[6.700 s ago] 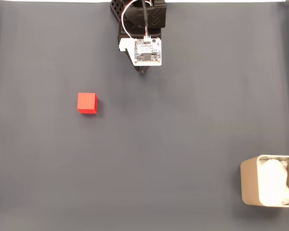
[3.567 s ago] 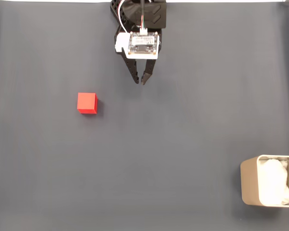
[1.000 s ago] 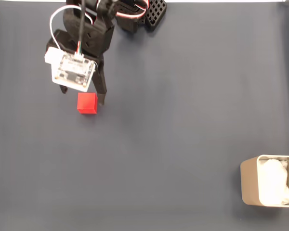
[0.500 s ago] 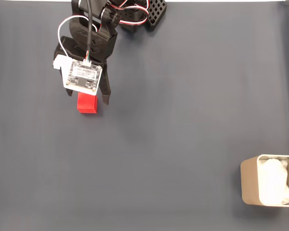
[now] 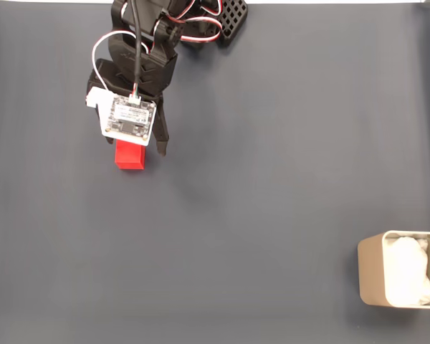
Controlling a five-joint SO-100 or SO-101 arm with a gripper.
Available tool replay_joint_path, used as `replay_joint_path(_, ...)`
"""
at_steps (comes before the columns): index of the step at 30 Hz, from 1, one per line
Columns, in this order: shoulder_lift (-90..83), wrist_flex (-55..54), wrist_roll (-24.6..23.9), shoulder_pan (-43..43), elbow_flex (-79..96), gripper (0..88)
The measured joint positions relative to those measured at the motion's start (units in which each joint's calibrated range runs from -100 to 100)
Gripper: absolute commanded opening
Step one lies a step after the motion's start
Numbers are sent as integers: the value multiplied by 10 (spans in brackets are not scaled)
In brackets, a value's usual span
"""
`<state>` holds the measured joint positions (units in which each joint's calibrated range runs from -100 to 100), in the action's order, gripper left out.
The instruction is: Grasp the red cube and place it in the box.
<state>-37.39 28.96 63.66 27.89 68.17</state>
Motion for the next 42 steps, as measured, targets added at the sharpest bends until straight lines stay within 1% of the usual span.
replay_joint_path(42, 125, -82, -7, 14, -29, 309)
